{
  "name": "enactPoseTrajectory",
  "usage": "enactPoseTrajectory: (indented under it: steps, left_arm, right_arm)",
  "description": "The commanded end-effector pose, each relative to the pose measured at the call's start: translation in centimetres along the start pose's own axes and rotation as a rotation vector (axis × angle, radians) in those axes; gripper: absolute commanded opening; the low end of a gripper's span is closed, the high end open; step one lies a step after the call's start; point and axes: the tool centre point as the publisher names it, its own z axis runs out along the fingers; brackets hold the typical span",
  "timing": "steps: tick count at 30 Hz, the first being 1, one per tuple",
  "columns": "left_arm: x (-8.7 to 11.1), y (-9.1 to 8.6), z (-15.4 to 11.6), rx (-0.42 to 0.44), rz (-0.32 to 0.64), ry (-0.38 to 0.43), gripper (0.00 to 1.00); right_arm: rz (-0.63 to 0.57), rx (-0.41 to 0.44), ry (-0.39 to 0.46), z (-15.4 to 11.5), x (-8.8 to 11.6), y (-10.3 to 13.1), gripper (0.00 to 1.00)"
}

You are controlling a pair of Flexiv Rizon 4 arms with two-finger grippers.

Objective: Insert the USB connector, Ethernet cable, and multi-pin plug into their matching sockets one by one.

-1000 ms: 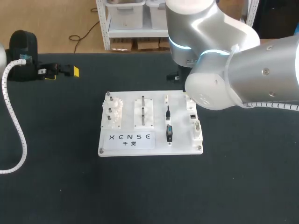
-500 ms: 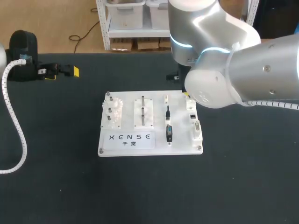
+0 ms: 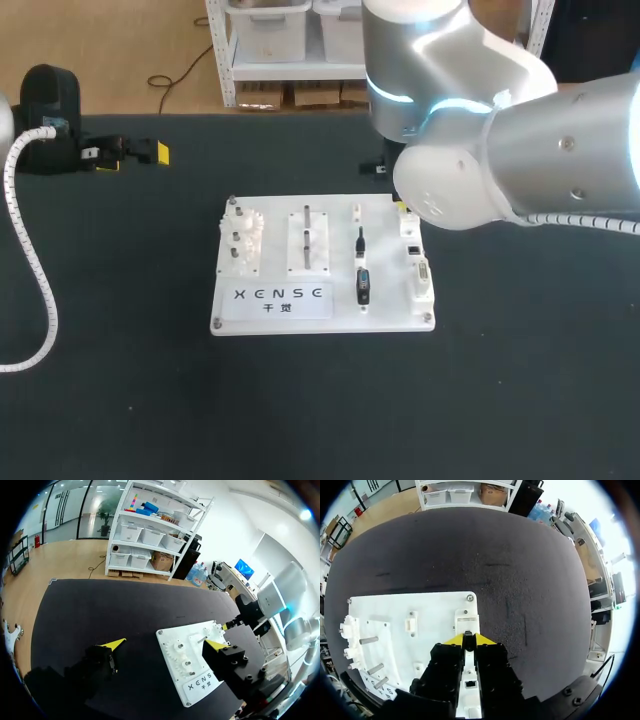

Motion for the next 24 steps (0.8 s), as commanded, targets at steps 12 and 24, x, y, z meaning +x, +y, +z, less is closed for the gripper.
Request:
enactPoseTrajectory:
  steps: [12, 24]
  left_arm:
    - [0.0, 0.0, 0.0, 0.000, 0.000, 0.000, 1.00]
    - [0.0, 0.0, 0.0, 0.000, 0.000, 0.000, 1.00]
  right_arm:
    - [0.028, -0.009, 0.010, 1.4, -0.1, -0.3, 0.85]
    - [-0.067, 0.029, -0.154, -5.9, 0.7, 3.1, 1.00]
